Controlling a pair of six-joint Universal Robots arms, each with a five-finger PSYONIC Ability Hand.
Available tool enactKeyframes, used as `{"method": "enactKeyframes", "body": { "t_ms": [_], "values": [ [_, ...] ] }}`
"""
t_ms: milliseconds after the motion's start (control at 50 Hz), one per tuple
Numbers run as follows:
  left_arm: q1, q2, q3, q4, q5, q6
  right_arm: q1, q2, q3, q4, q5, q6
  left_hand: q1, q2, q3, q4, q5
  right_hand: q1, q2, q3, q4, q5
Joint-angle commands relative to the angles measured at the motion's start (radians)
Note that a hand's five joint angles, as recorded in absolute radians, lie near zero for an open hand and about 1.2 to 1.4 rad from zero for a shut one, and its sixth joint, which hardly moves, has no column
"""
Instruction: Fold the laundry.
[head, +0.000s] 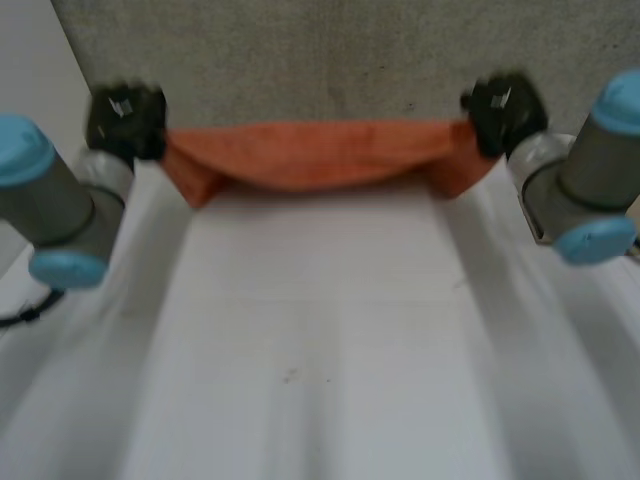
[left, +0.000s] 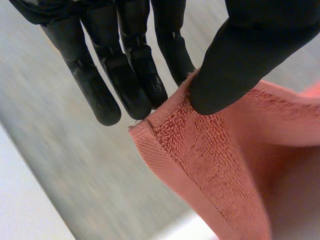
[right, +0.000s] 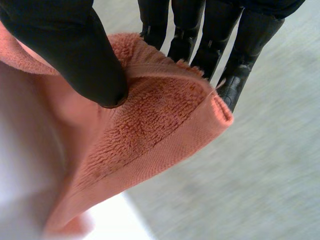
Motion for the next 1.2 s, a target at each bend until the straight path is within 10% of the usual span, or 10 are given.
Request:
{"method": "enactKeyframes", "body": {
  "t_ms": [20, 300, 480, 840, 980, 1200],
  "values": [
    [0.001, -0.059, -0.239, -0.032, 0.06, 0.077, -0.011, 0.06, 0.216, 0.014, -0.022, -0.04, 0.256, 0.196, 0.199, 0.193, 0.238, 0.393, 0.224, 0.216, 0.204, 0.229],
    [0.149, 0.403, -0.521, -0.505, 0.103, 0.312, -0.044, -0.388, 0.627, 0.532, -0.063, -0.22, 0.256, 0.196, 0.199, 0.193, 0.238, 0.393, 0.224, 0.216, 0.204, 0.229],
    [0.211, 0.521, -0.653, -0.834, 0.178, 0.661, -0.179, -0.569, 0.771, 0.715, -0.057, -0.463, 0.256, 0.196, 0.199, 0.193, 0.238, 0.393, 0.224, 0.216, 0.204, 0.229],
    [0.1, 0.141, -0.287, -0.299, 0.094, 0.324, -0.095, -0.134, 0.413, 0.275, 0.085, -0.268, 0.256, 0.196, 0.199, 0.193, 0.238, 0.393, 0.224, 0.216, 0.204, 0.229],
    [0.05, -0.103, -0.029, -0.17, -0.061, 0.312, -0.069, 0.029, 0.235, 0.242, 0.131, -0.256, 0.256, 0.196, 0.199, 0.193, 0.238, 0.393, 0.224, 0.216, 0.204, 0.229],
    [0.027, -0.307, 0.198, -0.086, -0.087, 0.318, -0.055, 0.179, 0.034, 0.226, 0.141, -0.204, 0.256, 0.196, 0.199, 0.193, 0.238, 0.393, 0.224, 0.216, 0.204, 0.229]
  ]
}}
